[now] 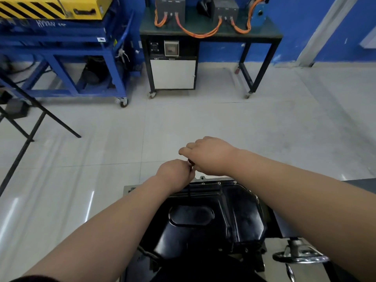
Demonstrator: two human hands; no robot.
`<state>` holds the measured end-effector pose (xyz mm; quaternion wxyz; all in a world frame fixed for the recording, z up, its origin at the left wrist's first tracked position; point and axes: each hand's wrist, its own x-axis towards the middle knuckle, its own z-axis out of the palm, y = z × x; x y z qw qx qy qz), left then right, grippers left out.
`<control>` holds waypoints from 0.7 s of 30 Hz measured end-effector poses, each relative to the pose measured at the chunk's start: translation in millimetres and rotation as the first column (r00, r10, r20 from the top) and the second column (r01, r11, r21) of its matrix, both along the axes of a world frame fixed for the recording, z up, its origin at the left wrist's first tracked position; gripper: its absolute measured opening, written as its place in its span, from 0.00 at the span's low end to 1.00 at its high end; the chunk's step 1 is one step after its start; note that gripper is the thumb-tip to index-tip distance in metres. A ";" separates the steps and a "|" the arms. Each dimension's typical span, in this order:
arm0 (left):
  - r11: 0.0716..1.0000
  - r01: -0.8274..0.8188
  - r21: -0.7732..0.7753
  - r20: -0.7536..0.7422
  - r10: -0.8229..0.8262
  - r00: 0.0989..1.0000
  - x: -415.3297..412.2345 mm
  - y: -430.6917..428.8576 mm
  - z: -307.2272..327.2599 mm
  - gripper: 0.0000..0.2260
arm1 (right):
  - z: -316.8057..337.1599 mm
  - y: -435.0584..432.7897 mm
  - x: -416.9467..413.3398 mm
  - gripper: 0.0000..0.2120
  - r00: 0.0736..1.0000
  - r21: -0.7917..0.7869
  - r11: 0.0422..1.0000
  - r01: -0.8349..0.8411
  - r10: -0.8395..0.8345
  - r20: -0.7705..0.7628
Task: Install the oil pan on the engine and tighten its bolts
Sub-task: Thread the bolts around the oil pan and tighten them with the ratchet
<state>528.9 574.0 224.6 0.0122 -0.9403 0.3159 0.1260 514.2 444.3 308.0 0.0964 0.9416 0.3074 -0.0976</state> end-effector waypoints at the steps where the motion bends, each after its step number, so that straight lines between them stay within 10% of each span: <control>1: 1.000 -0.017 -0.023 -0.011 0.016 1.000 -0.1 0.7 -0.4 0.15 | 0.9 -3.7 0.6 0.18 1.000 0.024 1.000 0.016 -0.015 -0.025; 7: 0.979 -0.195 -0.059 -0.091 0.189 0.978 3.9 0.4 -0.2 0.14 | -6.8 1.1 -1.2 0.19 0.976 0.078 0.974 0.213 -0.216 0.023; 15: 0.994 -0.049 -0.095 -0.095 0.040 0.995 4.6 1.5 -0.3 0.16 | 2.3 -7.3 5.3 0.11 1.000 0.050 0.999 -0.010 0.010 0.000; 21: 0.960 -0.253 -0.117 -0.224 0.223 0.949 -4.3 5.2 0.3 0.13 | -8.5 7.0 -6.4 0.22 0.962 0.016 0.962 0.274 -0.274 0.015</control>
